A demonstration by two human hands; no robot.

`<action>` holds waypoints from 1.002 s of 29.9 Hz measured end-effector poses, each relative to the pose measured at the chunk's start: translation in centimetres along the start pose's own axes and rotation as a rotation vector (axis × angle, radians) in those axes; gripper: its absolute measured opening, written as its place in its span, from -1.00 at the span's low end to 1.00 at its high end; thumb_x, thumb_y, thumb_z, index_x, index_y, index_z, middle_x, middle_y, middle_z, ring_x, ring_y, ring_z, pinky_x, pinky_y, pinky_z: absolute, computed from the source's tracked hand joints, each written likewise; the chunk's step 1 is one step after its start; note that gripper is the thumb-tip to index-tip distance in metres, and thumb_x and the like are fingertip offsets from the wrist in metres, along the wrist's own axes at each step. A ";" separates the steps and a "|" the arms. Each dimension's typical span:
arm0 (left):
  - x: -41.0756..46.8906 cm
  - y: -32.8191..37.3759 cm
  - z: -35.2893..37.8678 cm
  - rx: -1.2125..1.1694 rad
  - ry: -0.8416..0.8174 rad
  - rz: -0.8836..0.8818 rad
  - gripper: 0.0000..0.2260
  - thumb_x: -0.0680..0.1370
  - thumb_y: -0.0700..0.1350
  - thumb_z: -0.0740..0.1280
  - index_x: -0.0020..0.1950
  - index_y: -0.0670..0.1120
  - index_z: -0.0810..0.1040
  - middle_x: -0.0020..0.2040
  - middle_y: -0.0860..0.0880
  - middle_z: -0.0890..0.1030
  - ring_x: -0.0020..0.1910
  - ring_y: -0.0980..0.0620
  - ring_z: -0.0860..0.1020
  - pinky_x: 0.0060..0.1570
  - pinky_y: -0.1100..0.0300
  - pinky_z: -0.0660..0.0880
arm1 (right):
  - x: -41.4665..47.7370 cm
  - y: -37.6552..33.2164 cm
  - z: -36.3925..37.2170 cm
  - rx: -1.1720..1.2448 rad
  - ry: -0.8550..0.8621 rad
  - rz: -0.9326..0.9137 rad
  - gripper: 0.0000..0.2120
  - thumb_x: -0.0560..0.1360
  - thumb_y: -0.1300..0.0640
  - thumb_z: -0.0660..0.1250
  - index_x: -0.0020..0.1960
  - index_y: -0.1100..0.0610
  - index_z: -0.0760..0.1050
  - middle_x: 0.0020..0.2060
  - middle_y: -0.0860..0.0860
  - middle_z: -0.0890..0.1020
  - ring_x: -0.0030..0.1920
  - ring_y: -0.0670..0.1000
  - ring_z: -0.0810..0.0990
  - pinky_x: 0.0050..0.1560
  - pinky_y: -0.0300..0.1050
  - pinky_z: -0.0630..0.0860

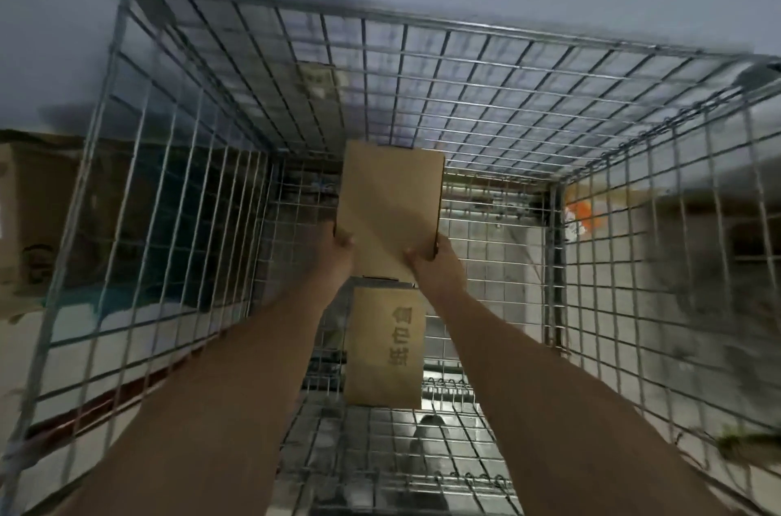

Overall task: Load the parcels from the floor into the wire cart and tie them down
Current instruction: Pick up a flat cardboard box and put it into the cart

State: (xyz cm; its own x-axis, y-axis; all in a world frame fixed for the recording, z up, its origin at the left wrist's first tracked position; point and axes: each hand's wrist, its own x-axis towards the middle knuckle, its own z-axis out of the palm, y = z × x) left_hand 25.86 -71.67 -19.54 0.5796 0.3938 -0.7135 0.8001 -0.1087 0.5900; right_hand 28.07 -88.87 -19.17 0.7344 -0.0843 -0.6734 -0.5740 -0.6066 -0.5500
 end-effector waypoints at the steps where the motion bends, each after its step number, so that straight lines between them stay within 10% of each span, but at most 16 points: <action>1: 1.2 -0.8 0.5 0.006 -0.016 -0.019 -0.74 0.74 -0.12 0.19 0.42 -0.12 0.40 0.18 -0.07 0.52 0.12 -0.09 0.51 0.13 -0.02 0.47 | 1.1 0.7 0.7 -0.002 0.000 0.011 -0.46 0.59 -0.03 0.39 0.50 0.10 0.36 0.24 0.10 0.63 0.23 0.19 0.60 0.08 -0.07 0.47; 24: 11.7 -8.1 6.4 0.021 0.080 0.023 -0.64 0.73 -0.04 0.20 0.54 0.01 0.35 0.36 -0.10 0.56 0.23 -0.12 0.56 0.08 0.05 0.46 | 11.9 7.0 5.5 0.012 -0.021 -0.040 -0.48 0.58 -0.01 0.38 0.51 0.00 0.38 0.22 0.09 0.66 0.19 0.18 0.63 0.16 -0.05 0.50; 30: 11.1 -7.4 6.8 -0.008 0.028 0.013 -0.59 0.72 -0.08 0.21 0.58 0.01 0.31 0.44 -0.08 0.52 0.37 -0.16 0.51 0.37 -0.11 0.47 | 11.5 7.5 5.3 -0.002 -0.005 -0.017 -0.51 0.61 -0.01 0.34 0.50 0.06 0.37 0.23 0.10 0.64 0.19 0.19 0.62 0.21 0.02 0.53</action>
State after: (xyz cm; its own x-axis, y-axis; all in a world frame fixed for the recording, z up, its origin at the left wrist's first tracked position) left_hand 27.38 -72.67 -34.42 0.5853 0.4180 -0.6947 0.7911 -0.1068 0.6023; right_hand 30.33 -90.17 -33.67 0.7423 -0.0702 -0.6664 -0.5608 -0.6093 -0.5606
